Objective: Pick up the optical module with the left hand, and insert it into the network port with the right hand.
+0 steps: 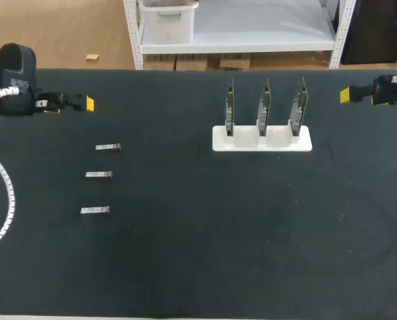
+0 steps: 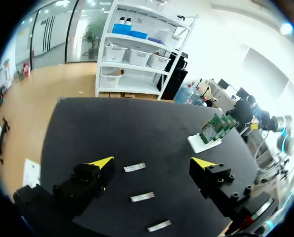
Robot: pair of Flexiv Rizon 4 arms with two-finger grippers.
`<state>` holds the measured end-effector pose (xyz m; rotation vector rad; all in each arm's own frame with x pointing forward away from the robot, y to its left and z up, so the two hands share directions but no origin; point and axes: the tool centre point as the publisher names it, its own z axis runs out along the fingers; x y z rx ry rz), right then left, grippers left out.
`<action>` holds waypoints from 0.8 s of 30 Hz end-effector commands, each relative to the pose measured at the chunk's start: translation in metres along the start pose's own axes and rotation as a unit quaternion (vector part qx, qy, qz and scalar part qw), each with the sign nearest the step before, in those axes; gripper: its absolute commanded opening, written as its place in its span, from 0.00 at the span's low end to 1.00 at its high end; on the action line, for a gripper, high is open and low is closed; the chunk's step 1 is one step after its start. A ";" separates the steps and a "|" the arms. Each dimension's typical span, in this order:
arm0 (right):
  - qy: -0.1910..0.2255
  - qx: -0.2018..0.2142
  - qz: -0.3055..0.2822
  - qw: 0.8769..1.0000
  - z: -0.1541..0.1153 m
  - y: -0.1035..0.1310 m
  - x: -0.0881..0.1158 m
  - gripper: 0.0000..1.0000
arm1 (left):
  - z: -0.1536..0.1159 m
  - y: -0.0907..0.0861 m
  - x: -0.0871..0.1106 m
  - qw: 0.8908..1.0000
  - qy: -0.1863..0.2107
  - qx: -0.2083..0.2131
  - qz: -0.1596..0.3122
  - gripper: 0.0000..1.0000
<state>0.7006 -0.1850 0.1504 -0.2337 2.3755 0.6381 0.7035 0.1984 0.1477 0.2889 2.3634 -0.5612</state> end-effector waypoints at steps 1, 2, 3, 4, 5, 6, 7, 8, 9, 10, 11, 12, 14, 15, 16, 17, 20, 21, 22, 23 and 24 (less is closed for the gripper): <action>-0.001 0.002 0.000 1.000 0.000 0.001 0.000 1.00 | 0.006 0.005 -0.012 0.997 0.025 -0.053 0.044 1.00; -0.001 0.002 0.000 1.000 0.000 0.001 0.000 1.00 | 0.007 0.008 -0.014 0.997 0.031 -0.045 0.055 1.00; -0.001 0.002 0.000 1.000 0.000 0.001 0.000 1.00 | 0.007 0.010 -0.017 0.996 0.036 -0.045 0.066 1.00; -0.001 0.002 0.000 1.000 0.000 0.001 0.000 1.00 | 0.007 0.012 -0.019 0.995 0.051 -0.035 0.081 1.00; -0.001 0.002 0.000 1.000 0.000 0.001 0.000 1.00 | 0.008 0.013 -0.021 0.994 0.058 -0.027 0.093 1.00; -0.001 0.002 0.000 1.000 0.000 0.001 0.000 1.00 | 0.008 0.015 -0.024 0.991 0.071 -0.018 0.115 1.00; -0.001 0.002 0.000 1.000 0.000 0.001 0.000 1.00 | 0.009 0.017 -0.026 0.986 0.088 -0.011 0.139 1.00; -0.001 0.002 0.000 1.000 0.000 0.001 0.000 1.00 | 0.009 0.018 -0.028 0.983 0.094 -0.011 0.157 1.00; -0.001 0.002 0.000 1.000 0.000 0.001 0.000 1.00 | 0.011 0.020 -0.030 0.979 0.104 -0.011 0.177 1.00; -0.001 0.002 0.000 1.000 0.000 0.001 0.000 1.00 | 0.013 0.022 -0.031 0.974 0.120 -0.006 0.194 1.00; -0.001 0.002 0.000 1.000 0.000 0.001 0.000 1.00 | 0.016 0.025 -0.031 0.969 0.131 -0.004 0.210 1.00; -0.001 0.002 0.000 1.000 0.000 0.001 0.000 1.00 | 0.018 0.028 -0.032 0.964 0.140 0.001 0.227 1.00; -0.001 0.002 0.000 1.000 0.000 0.001 0.000 1.00 | 0.020 0.032 -0.031 0.951 0.164 0.016 0.262 1.00; -0.001 0.002 0.000 1.000 0.000 0.001 0.000 1.00 | 0.022 0.035 -0.031 0.945 0.166 0.016 0.281 1.00; -0.001 0.002 0.000 1.000 0.000 0.001 0.000 1.00 | 0.023 0.036 -0.031 0.939 0.174 0.030 0.295 1.00; -0.001 0.002 0.000 1.000 0.000 0.001 0.000 1.00 | 0.025 0.038 -0.031 0.935 0.182 0.019 0.305 1.00; -0.001 0.002 0.000 1.000 0.000 0.001 0.000 1.00 | 0.031 0.041 -0.029 0.917 0.205 0.031 0.341 1.00; -0.001 0.002 0.000 1.000 0.000 0.001 0.000 1.00 | 0.033 0.041 -0.027 0.910 0.207 0.031 0.357 1.00; -0.001 0.002 0.000 1.000 0.000 0.001 0.000 1.00 | 0.035 0.041 -0.026 0.904 0.216 0.042 0.367 1.00; -0.001 0.002 0.000 1.000 0.000 0.001 0.000 1.00 | 0.037 0.042 -0.025 0.899 0.227 0.056 0.370 1.00; -0.001 0.002 0.000 1.000 0.000 0.001 0.000 1.00 | 0.040 0.042 -0.024 0.894 0.233 0.056 0.378 1.00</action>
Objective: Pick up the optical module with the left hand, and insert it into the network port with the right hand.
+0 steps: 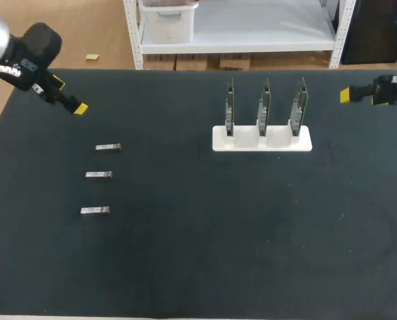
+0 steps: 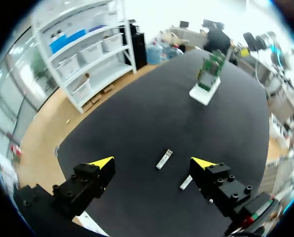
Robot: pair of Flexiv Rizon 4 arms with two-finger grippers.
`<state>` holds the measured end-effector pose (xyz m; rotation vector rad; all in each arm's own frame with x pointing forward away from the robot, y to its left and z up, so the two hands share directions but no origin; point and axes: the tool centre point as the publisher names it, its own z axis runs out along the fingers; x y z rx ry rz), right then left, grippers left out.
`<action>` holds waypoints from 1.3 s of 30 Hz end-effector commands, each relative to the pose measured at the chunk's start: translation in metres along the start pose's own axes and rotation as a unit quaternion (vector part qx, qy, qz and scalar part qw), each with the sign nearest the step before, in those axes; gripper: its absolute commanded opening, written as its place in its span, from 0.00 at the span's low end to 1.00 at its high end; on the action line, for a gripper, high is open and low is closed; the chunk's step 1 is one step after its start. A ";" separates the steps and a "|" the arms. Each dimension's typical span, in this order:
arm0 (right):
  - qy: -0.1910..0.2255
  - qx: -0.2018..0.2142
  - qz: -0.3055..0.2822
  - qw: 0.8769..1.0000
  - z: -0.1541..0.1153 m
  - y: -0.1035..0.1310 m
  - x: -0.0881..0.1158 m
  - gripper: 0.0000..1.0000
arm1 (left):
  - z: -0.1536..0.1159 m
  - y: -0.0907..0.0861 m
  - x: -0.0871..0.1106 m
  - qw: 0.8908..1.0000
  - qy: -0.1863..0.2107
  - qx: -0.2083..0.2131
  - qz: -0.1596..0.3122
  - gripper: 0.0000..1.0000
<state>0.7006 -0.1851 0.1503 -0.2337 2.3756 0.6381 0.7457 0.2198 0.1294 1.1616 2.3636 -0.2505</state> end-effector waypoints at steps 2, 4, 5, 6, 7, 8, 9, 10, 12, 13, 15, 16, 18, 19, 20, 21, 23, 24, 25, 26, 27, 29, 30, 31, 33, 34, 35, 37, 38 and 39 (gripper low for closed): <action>-0.001 0.002 0.000 1.000 0.000 0.001 0.000 1.00 | 0.019 0.008 -0.005 0.989 0.084 0.059 0.109 1.00; -0.001 0.002 0.000 1.000 0.000 0.001 0.000 1.00 | 0.025 0.007 -0.003 0.983 0.099 0.065 0.138 1.00; -0.001 0.002 0.000 1.000 0.000 0.001 0.000 1.00 | 0.028 0.006 -0.001 0.980 0.105 0.074 0.151 1.00; -0.001 0.002 0.000 1.000 0.000 0.001 0.000 1.00 | 0.031 0.005 0.001 0.976 0.114 0.079 0.166 1.00; -0.001 0.002 0.000 1.000 0.000 0.001 0.000 1.00 | 0.034 0.004 0.003 0.974 0.121 0.081 0.176 1.00; -0.001 0.002 0.000 1.000 0.000 0.001 0.000 1.00 | 0.037 0.003 0.004 0.970 0.123 0.089 0.189 1.00; -0.001 0.002 0.000 1.000 0.000 0.001 0.000 1.00 | 0.039 0.001 0.005 0.968 0.126 0.091 0.197 1.00; -0.001 0.002 0.000 1.000 0.000 0.001 0.000 1.00 | 0.041 0.000 0.006 0.966 0.129 0.095 0.203 1.00; -0.001 0.002 0.000 1.000 0.000 0.001 0.000 1.00 | 0.046 -0.002 0.008 0.962 0.136 0.095 0.216 1.00; -0.001 0.002 0.000 1.000 0.000 0.001 0.000 1.00 | 0.048 -0.002 0.009 0.961 0.140 0.097 0.219 1.00; -0.001 0.002 0.000 1.000 0.000 0.001 0.000 1.00 | 0.052 -0.003 0.011 0.957 0.142 0.102 0.230 1.00; -0.001 0.002 0.000 1.000 0.000 0.001 0.000 1.00 | 0.054 -0.004 0.011 0.956 0.146 0.102 0.233 1.00; -0.001 0.002 0.000 1.000 0.000 0.001 0.000 1.00 | 0.060 -0.004 0.013 0.955 0.152 0.092 0.238 1.00; -0.001 0.002 0.000 1.000 0.000 0.001 0.000 1.00 | 0.063 -0.003 0.014 0.955 0.154 0.092 0.236 1.00; -0.001 0.002 0.000 1.000 0.000 0.001 0.000 1.00 | 0.066 -0.003 0.015 0.955 0.157 0.091 0.234 1.00; -0.001 0.002 0.000 1.000 0.000 0.001 0.000 1.00 | 0.068 -0.003 0.016 0.954 0.162 0.085 0.239 1.00; -0.001 0.002 0.000 1.000 0.000 0.001 0.000 1.00 | 0.073 -0.003 0.019 0.953 0.168 0.085 0.238 1.00; -0.001 0.002 0.000 1.000 0.000 0.001 0.000 1.00 | 0.075 -0.003 0.021 0.953 0.169 0.085 0.237 1.00; -0.001 0.002 0.000 1.000 0.000 0.001 0.000 1.00 | 0.077 -0.003 0.022 0.953 0.169 0.085 0.235 1.00; -0.001 0.002 0.000 1.000 0.000 0.001 0.000 1.00 | 0.079 -0.003 0.023 0.953 0.171 0.082 0.235 1.00; -0.001 0.002 0.000 1.000 0.000 0.001 0.000 1.00 | 0.081 -0.004 0.025 0.953 0.172 0.078 0.235 1.00; -0.001 0.002 0.000 1.000 0.000 0.001 0.000 1.00 | 0.084 -0.005 0.027 0.954 0.173 0.081 0.232 1.00; -0.001 0.002 0.000 1.000 0.000 0.001 0.000 1.00 | 0.085 -0.005 0.028 0.953 0.173 0.079 0.235 1.00; -0.001 0.002 0.000 1.000 0.000 0.001 0.000 1.00 | 0.087 -0.005 0.029 0.953 0.173 0.079 0.235 1.00; -0.001 0.002 0.000 1.000 0.000 0.001 0.000 1.00 | 0.088 -0.007 0.030 0.951 0.176 0.079 0.241 1.00; -0.001 0.002 0.000 1.000 0.000 0.001 0.000 1.00 | 0.090 -0.007 0.031 0.950 0.178 0.079 0.243 1.00; -0.001 0.002 0.000 1.000 0.000 0.001 0.000 1.00 | 0.092 -0.008 0.032 0.949 0.182 0.079 0.247 1.00; -0.001 0.002 0.000 1.000 0.000 0.001 0.000 1.00 | 0.095 -0.010 0.035 0.946 0.184 0.073 0.258 1.00; -0.001 0.002 0.000 1.000 0.000 0.001 0.000 1.00 | 0.096 -0.010 0.035 0.945 0.186 0.073 0.258 1.00; -0.001 0.002 0.000 1.000 0.000 0.001 0.000 1.00 | 0.098 -0.011 0.036 0.945 0.187 0.073 0.259 1.00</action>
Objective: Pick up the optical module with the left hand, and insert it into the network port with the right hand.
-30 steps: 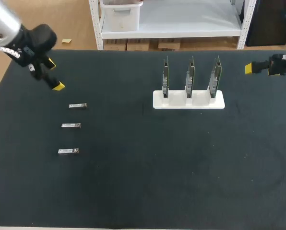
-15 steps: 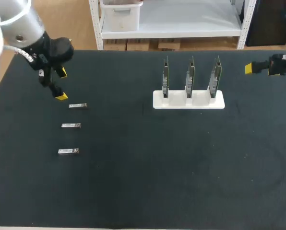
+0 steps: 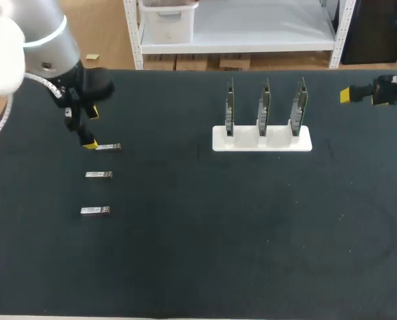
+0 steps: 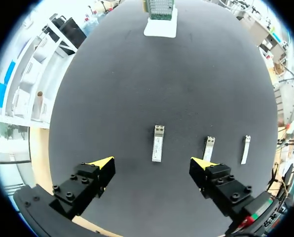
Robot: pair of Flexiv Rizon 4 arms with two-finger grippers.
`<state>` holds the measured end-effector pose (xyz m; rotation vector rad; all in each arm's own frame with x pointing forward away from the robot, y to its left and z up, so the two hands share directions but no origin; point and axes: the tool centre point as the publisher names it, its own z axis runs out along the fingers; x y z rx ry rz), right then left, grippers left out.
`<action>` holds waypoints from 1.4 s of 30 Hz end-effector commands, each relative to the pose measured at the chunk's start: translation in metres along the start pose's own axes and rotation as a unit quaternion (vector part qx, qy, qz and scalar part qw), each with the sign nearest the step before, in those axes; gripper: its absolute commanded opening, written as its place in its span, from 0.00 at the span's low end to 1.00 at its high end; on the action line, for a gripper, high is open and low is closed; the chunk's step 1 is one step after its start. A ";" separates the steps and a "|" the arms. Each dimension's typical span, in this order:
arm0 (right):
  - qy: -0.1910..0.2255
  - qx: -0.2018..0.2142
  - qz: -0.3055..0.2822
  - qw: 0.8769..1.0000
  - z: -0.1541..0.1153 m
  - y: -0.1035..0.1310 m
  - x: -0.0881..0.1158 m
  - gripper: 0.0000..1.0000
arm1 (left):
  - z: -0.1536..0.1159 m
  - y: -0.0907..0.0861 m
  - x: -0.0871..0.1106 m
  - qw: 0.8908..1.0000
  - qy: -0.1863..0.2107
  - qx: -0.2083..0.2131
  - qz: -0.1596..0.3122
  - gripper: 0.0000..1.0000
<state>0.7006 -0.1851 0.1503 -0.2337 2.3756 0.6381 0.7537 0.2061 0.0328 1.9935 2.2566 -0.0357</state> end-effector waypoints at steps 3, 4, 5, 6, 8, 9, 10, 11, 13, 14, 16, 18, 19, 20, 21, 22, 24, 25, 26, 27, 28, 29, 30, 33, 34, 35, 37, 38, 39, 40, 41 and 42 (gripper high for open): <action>-0.001 0.002 0.000 1.000 0.000 0.001 0.000 1.00 | 0.012 -0.003 -0.003 1.000 0.012 -0.002 0.000 1.00; -0.001 0.002 0.000 1.000 0.000 0.001 0.000 1.00 | 0.013 -0.004 -0.003 1.000 0.012 -0.001 0.000 1.00; -0.001 0.002 0.000 1.000 0.000 0.001 0.000 1.00 | 0.014 -0.004 -0.003 1.000 0.012 0.002 -0.002 1.00; -0.001 0.002 0.000 1.000 0.000 0.001 0.000 1.00 | 0.016 -0.004 -0.002 1.000 0.013 0.002 -0.002 1.00; -0.001 0.002 0.000 1.000 0.000 0.001 0.000 1.00 | 0.019 -0.003 -0.002 1.000 0.016 0.004 -0.005 1.00; -0.001 0.002 0.000 1.000 0.000 0.001 0.000 1.00 | 0.021 -0.003 -0.001 1.000 0.017 0.004 -0.005 1.00; -0.001 0.002 0.000 1.000 0.000 0.001 0.000 1.00 | 0.023 -0.003 -0.001 1.000 0.018 0.005 -0.005 1.00; -0.001 0.002 0.000 1.000 0.000 0.001 0.000 1.00 | 0.024 -0.003 0.000 1.000 0.021 0.006 -0.006 1.00; -0.001 0.002 0.000 1.000 0.000 0.001 0.000 1.00 | 0.027 -0.003 0.001 1.000 0.023 0.009 -0.007 1.00; -0.001 0.002 0.000 1.000 0.000 0.001 0.000 1.00 | 0.028 -0.004 0.001 1.000 0.024 0.009 -0.008 1.00; -0.001 0.002 0.000 1.000 0.000 0.001 0.000 1.00 | 0.031 -0.004 0.001 1.000 0.026 0.012 -0.010 1.00; -0.001 0.002 0.000 1.000 0.000 0.001 0.000 1.00 | 0.034 -0.004 0.001 1.000 0.029 0.010 -0.008 1.00; -0.001 0.002 0.000 1.000 0.000 0.001 0.000 1.00 | 0.035 -0.004 0.001 0.999 0.029 0.010 -0.009 1.00; -0.001 0.002 0.000 1.000 0.000 0.001 0.000 1.00 | 0.035 -0.004 0.001 0.999 0.029 0.010 -0.009 1.00; -0.001 0.002 0.000 1.000 0.000 0.001 0.000 1.00 | 0.036 -0.004 0.001 0.999 0.029 0.011 -0.010 1.00; -0.001 0.002 0.000 1.000 0.000 0.001 0.000 1.00 | 0.036 -0.004 0.000 0.999 0.029 0.012 -0.010 1.00; -0.001 0.002 0.000 1.000 0.000 0.001 0.000 1.00 | 0.037 -0.004 0.000 0.999 0.030 0.012 -0.010 1.00; -0.001 0.002 0.000 1.000 0.000 0.001 0.000 1.00 | 0.038 -0.004 0.000 0.999 0.030 0.013 -0.010 1.00; -0.001 0.002 0.000 1.000 0.000 0.001 0.000 1.00 | 0.038 -0.004 0.000 0.999 0.031 0.013 -0.010 1.00; -0.001 0.002 0.000 1.000 0.000 0.001 0.000 1.00 | 0.039 -0.004 0.000 0.999 0.032 0.013 -0.009 1.00; -0.001 0.002 0.000 1.000 0.000 0.001 0.000 1.00 | 0.040 -0.004 -0.001 0.999 0.033 0.013 -0.009 1.00; -0.001 0.002 0.000 1.000 0.000 0.001 0.000 1.00 | 0.040 -0.004 0.000 0.999 0.034 0.013 -0.009 1.00; -0.001 0.002 0.000 1.000 0.000 0.001 0.000 1.00 | 0.041 -0.005 0.000 0.999 0.035 0.014 -0.009 1.00; -0.001 0.002 0.000 1.000 0.000 0.001 0.000 1.00 | 0.043 -0.006 0.001 0.999 0.038 0.016 -0.011 1.00; -0.001 0.002 0.000 1.000 0.000 0.001 0.000 1.00 | 0.043 -0.006 0.001 0.999 0.038 0.017 -0.011 1.00; -0.001 0.002 0.000 1.000 0.000 0.001 0.000 1.00 | 0.044 -0.006 0.001 0.999 0.038 0.017 -0.012 1.00; -0.001 0.002 0.000 1.000 0.000 0.001 0.000 1.00 | 0.045 -0.006 0.002 0.999 0.040 0.017 -0.013 1.00; -0.001 0.002 0.000 1.000 0.000 0.001 0.000 1.00 | 0.046 -0.006 0.003 0.999 0.042 0.017 -0.015 1.00; -0.001 0.002 0.000 1.000 0.000 0.001 0.000 1.00 | 0.047 -0.006 0.003 0.999 0.043 0.017 -0.016 1.00; -0.001 0.002 0.000 1.000 0.000 0.001 0.000 1.00 | 0.048 -0.006 0.003 0.999 0.044 0.017 -0.017 1.00; -0.001 0.002 0.000 1.000 0.000 0.001 0.000 1.00 | 0.048 -0.006 0.004 0.999 0.044 0.017 -0.017 1.00; -0.001 0.002 0.000 1.000 0.000 0.001 0.000 1.00 | 0.049 -0.006 0.004 0.999 0.045 0.018 -0.019 1.00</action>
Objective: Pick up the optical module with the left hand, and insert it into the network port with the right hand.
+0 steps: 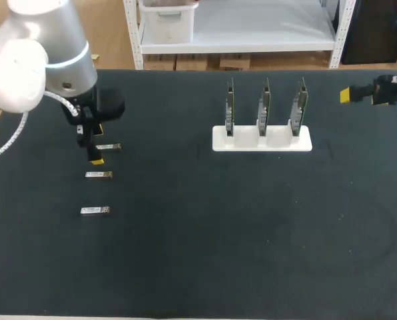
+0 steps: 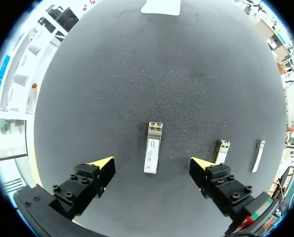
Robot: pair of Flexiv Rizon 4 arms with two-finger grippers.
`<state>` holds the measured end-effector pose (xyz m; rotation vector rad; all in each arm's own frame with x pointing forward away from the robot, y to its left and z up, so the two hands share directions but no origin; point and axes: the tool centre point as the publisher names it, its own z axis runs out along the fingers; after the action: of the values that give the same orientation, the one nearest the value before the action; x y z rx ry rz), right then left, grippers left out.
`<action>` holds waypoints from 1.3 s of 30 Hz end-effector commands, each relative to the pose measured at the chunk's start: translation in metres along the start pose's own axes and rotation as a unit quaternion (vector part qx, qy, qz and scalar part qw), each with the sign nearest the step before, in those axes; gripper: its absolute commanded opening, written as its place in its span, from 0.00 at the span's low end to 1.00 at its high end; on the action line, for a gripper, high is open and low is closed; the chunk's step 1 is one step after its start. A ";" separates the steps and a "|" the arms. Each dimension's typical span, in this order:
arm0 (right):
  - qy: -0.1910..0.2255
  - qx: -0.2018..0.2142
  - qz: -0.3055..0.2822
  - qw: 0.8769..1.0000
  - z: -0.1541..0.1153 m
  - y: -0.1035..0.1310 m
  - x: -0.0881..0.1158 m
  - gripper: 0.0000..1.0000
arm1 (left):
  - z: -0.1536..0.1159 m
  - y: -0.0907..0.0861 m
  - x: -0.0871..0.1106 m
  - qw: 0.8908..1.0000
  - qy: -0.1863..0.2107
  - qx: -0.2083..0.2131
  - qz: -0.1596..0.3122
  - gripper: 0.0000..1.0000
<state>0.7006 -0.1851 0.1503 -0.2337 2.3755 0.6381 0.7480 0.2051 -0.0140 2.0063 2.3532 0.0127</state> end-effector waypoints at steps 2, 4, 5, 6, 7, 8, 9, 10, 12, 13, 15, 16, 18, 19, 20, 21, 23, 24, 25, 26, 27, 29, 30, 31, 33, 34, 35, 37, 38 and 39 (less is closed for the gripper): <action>-0.001 0.002 0.000 1.000 0.000 0.001 0.000 1.00 | 0.004 0.003 -0.002 1.000 0.003 0.007 -0.002 1.00; -0.001 0.002 0.000 1.000 0.000 0.001 0.000 1.00 | 0.004 0.003 -0.003 1.000 0.004 0.006 -0.001 1.00; -0.001 0.002 0.000 1.000 0.000 0.001 0.000 1.00 | 0.005 0.003 -0.003 1.000 0.004 0.006 -0.001 1.00; -0.001 0.002 0.000 1.000 0.000 0.001 0.000 1.00 | 0.005 0.003 -0.004 1.000 0.004 0.007 -0.001 1.00; -0.001 0.002 0.000 1.000 0.000 0.001 0.000 1.00 | 0.005 0.003 -0.004 1.000 0.003 0.007 -0.001 1.00; -0.001 0.002 0.000 1.000 0.000 0.001 0.000 1.00 | 0.005 0.003 -0.005 1.000 0.003 0.007 -0.001 1.00; -0.001 0.002 0.000 1.000 0.000 0.001 0.000 1.00 | 0.005 0.003 -0.005 1.000 0.003 0.007 -0.001 1.00; -0.001 0.002 0.000 1.000 0.000 0.001 0.000 1.00 | 0.005 0.003 -0.006 1.000 0.003 0.007 0.000 1.00; -0.001 0.002 0.000 1.000 0.000 0.001 0.000 1.00 | 0.005 0.004 -0.006 1.000 0.003 0.008 0.000 1.00; -0.001 0.002 0.000 1.000 0.000 0.001 0.000 1.00 | 0.006 0.004 -0.006 1.000 0.003 0.010 0.000 1.00; -0.001 0.002 0.000 1.000 0.000 0.001 0.000 1.00 | 0.006 0.004 -0.006 1.000 0.003 0.014 -0.001 1.00; -0.001 0.002 0.000 1.000 0.000 0.001 0.000 1.00 | 0.006 0.004 -0.006 1.000 0.003 0.015 -0.001 0.47; -0.001 0.002 0.000 1.000 0.000 0.001 0.000 1.00 | 0.007 0.005 -0.005 1.000 0.002 0.019 0.002 0.00; -0.001 0.002 0.000 1.000 0.000 0.001 0.000 1.00 | 0.007 0.004 -0.004 1.000 0.003 0.019 0.002 0.00; -0.001 0.002 0.000 1.000 0.000 0.001 0.000 1.00 | 0.007 0.004 -0.003 1.000 0.004 0.018 0.002 0.00; -0.001 0.002 0.000 1.000 0.000 0.001 0.000 1.00 | 0.007 0.004 -0.003 1.000 0.004 0.018 0.002 0.00; -0.001 0.002 0.000 1.000 0.000 0.001 0.000 1.00 | 0.007 0.004 -0.003 1.000 0.004 0.018 0.000 0.00; -0.001 0.002 0.000 1.000 0.000 0.001 0.000 1.00 | 0.007 0.004 -0.003 1.000 0.004 0.018 0.000 0.00; -0.001 0.002 0.000 1.000 0.000 0.001 0.000 1.00 | 0.007 0.004 -0.003 1.000 0.004 0.018 0.000 0.00; -0.001 0.002 0.000 1.000 0.000 0.001 0.000 1.00 | 0.007 0.004 -0.003 1.000 0.004 0.018 -0.001 0.00; -0.001 0.002 0.000 1.000 0.000 0.001 0.000 1.00 | 0.007 0.004 -0.003 1.000 0.004 0.018 -0.002 0.00; -0.001 0.002 0.000 1.000 0.000 0.001 0.000 1.00 | 0.007 0.003 -0.003 1.000 0.003 0.019 -0.004 0.00; -0.001 0.002 0.000 1.000 0.000 0.001 0.000 1.00 | 0.007 0.003 -0.003 1.000 0.002 0.020 -0.005 0.00; -0.001 0.002 0.000 1.000 0.000 0.001 0.000 1.00 | 0.007 0.003 -0.003 1.000 0.002 0.020 -0.005 0.00; -0.001 0.002 0.000 1.000 0.000 0.001 0.000 1.00 | 0.006 0.002 -0.003 1.000 -0.004 0.026 -0.011 0.00; -0.001 0.002 0.000 1.000 0.000 0.001 0.000 1.00 | 0.006 0.002 -0.003 0.999 -0.006 0.029 -0.014 0.00; -0.001 0.002 0.000 1.000 0.000 0.001 0.000 1.00 | 0.005 0.001 -0.003 0.999 -0.006 0.029 -0.015 0.00; -0.001 0.002 0.000 1.000 0.000 0.001 0.000 1.00 | 0.005 0.001 -0.002 0.999 -0.008 0.031 -0.018 0.00; -0.001 0.002 0.000 1.000 0.000 0.001 0.000 1.00 | 0.004 0.001 -0.002 0.999 -0.011 0.033 -0.024 0.00; -0.001 0.002 0.000 1.000 0.000 0.001 0.000 1.00 | 0.002 0.003 -0.001 0.999 -0.016 0.035 -0.031 0.00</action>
<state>0.7006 -0.1851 0.1504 -0.2337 2.3755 0.6381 0.7470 0.2009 -0.0183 1.9586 2.4192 -0.0808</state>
